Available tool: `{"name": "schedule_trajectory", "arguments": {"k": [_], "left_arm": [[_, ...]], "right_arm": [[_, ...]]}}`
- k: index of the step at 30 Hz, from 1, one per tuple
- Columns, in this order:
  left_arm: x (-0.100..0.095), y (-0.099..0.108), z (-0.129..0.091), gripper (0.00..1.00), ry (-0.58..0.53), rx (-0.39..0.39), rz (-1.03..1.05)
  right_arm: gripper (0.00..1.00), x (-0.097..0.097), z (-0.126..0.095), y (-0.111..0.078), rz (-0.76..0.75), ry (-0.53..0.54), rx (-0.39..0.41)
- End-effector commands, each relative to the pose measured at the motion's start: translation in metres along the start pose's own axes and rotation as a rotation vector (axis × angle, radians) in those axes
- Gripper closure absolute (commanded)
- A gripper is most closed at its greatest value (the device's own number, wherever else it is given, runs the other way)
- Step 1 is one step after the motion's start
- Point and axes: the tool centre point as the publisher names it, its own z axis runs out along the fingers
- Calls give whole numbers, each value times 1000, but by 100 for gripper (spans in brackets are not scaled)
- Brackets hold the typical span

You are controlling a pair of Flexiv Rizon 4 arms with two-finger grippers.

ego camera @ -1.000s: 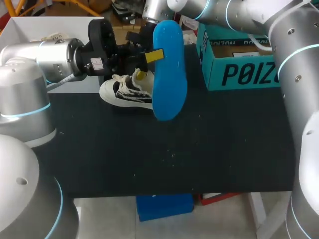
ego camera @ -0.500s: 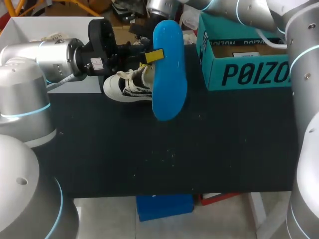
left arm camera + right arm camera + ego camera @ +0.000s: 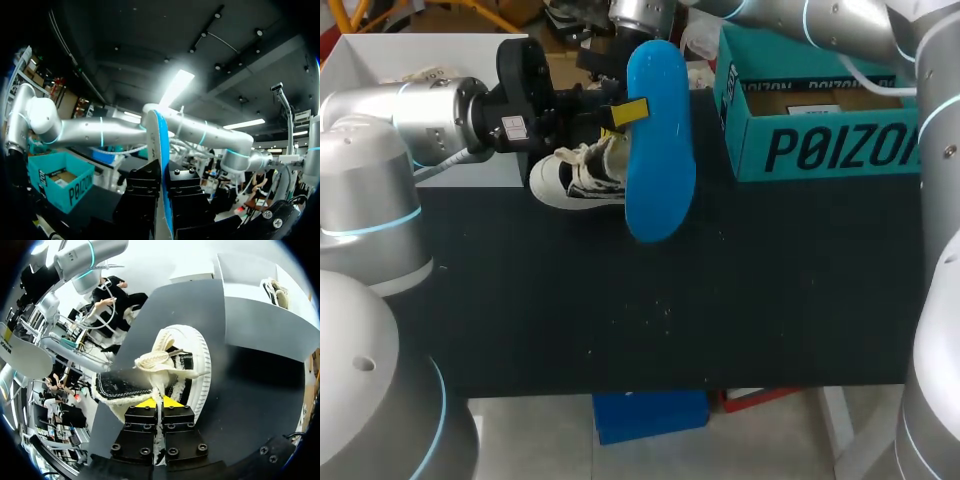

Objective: Take the shoe out of the shoebox, open the shoe tongue, remove and reinsert the insole, then place the shoe into the shoebox

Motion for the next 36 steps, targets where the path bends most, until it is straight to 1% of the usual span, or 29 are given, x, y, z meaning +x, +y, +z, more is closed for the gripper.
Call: {"name": "schedule_trajectory", "arguments": {"k": [1,4,8,27,28,31,32,36], "left_arm": [[0,1,2,100,-5,1,2],[0,1,2,100,-5,1,2],[0,1,2,100,-5,1,2],[0,1,2,100,-5,1,2],[0,1,2,100,-5,1,2],[0,1,2,100,-5,1,2],[0,1,2,100,-5,1,2],[0,1,2,100,-5,1,2]], "right_arm": [[100,14,-4,3,29,-46,5],[100,18,-6,-1,81,-43,-27],[100,24,-11,-2,154,-55,-102],[100,25,-11,-3,167,-60,-104],[100,24,-13,-5,212,-67,-126],[100,27,-17,-6,317,-42,-216],[100,29,-18,-7,345,-33,-223],[100,37,-20,-6,467,-4,-290]]}}
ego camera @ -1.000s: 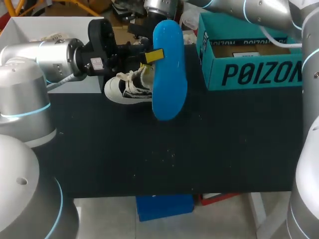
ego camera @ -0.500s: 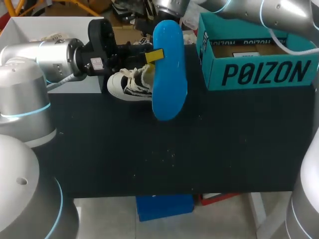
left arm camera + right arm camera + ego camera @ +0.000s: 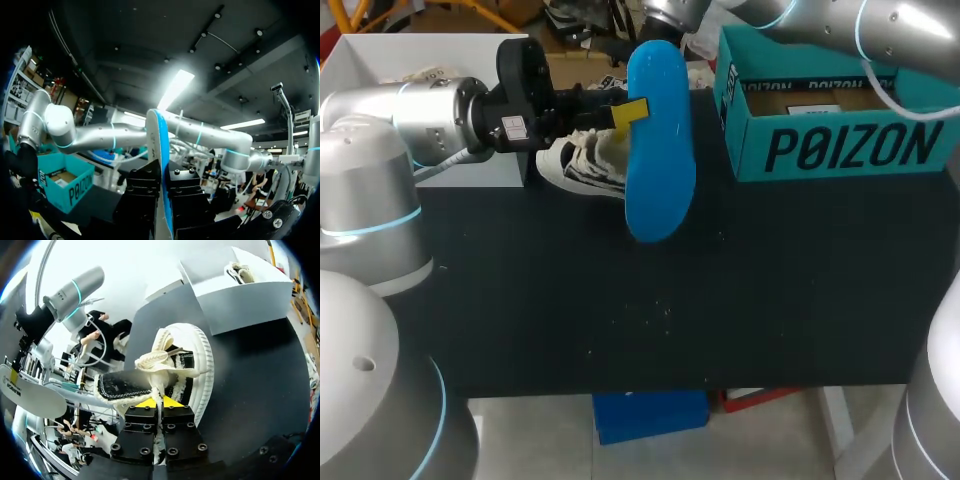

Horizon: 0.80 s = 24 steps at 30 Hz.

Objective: Take the shoe out of the shoebox, open the shoe tongue, remove and reinsert the insole, then place the shoe into the shoebox

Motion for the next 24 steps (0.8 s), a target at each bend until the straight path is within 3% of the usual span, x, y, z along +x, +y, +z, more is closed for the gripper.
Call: {"name": "schedule_trajectory", "arguments": {"k": [1,13,24], "left_arm": [[0,1,2,100,-5,1,2],[0,1,2,100,-5,1,2],[0,1,2,100,-5,1,2]], "right_arm": [[100,8,-1,-9,150,18,-106],[100,15,-8,-15,376,-70,-201],[100,24,5,-25,477,-141,-417]]}}
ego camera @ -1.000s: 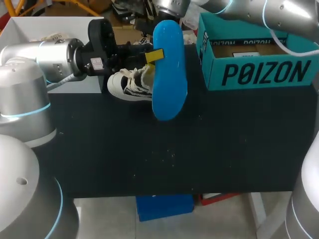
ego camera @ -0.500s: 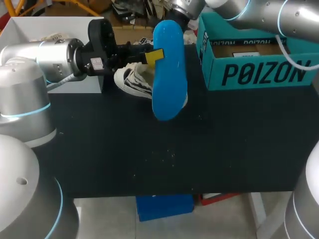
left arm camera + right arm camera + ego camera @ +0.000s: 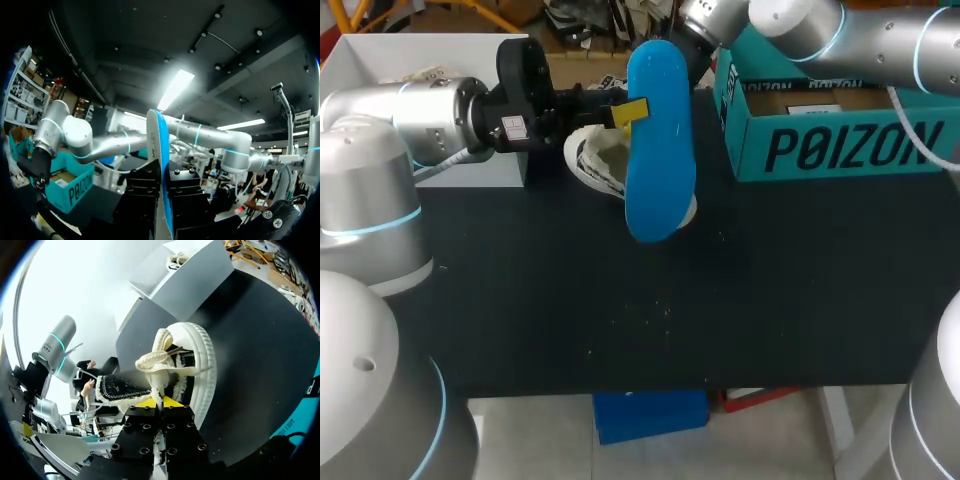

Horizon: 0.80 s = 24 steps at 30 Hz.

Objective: Take the shoe out of the shoebox, open the shoe tongue, remove and reinsert the insole, then place the shoe into the shoebox

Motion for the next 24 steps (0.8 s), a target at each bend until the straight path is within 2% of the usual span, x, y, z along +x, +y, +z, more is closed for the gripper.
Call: {"name": "schedule_trajectory", "arguments": {"k": [1,16,20,24], "left_arm": [[0,1,2,100,-5,1,2],[0,1,2,100,-5,1,2],[0,1,2,100,-5,1,2],[0,1,2,100,-5,1,2]], "right_arm": [[100,8,7,-15,-17,-41,-254],[100,8,7,-15,-17,-41,-254],[100,8,6,-14,102,-9,-316],[100,9,6,-15,172,-7,-338]]}}
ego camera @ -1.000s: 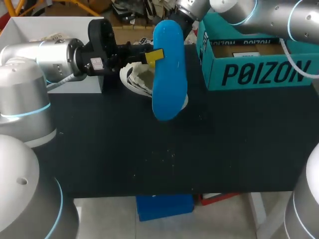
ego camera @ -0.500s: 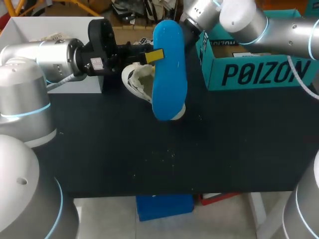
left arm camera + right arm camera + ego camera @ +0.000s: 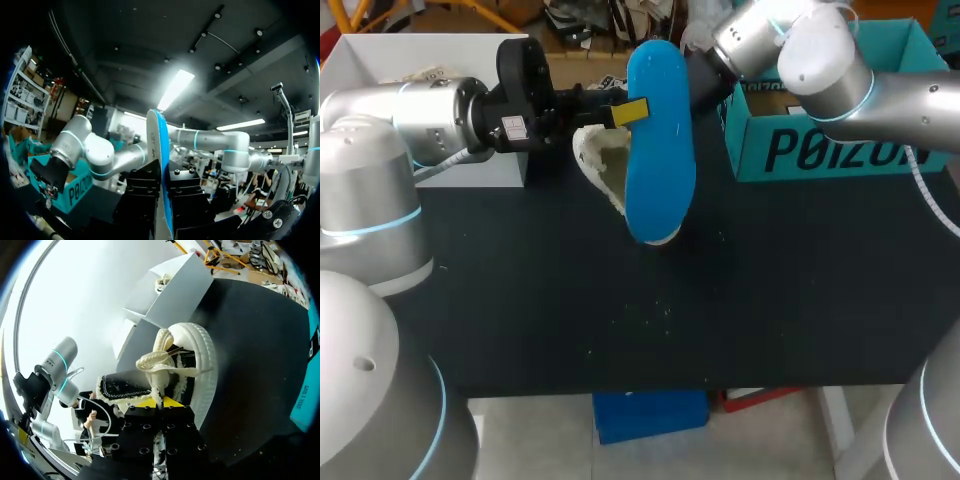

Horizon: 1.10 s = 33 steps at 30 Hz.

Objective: Take the shoe out of the shoebox, open the shoe tongue, remove and reinsert the insole, then place the shoe into the shoebox

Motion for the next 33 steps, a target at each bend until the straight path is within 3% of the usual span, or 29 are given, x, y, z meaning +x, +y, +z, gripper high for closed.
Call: {"name": "schedule_trajectory", "arguments": {"k": [1,15,26,33], "left_arm": [[0,1,2,100,-5,1,2],[0,1,2,100,-5,1,2],[0,1,2,100,-5,1,2],[0,1,2,100,-5,1,2]], "right_arm": [[100,3,1,-6,42,-18,-71],[100,-7,11,-14,176,-94,-192],[100,-31,25,-14,230,-102,-307],[100,-45,30,-13,237,-106,-319]]}}
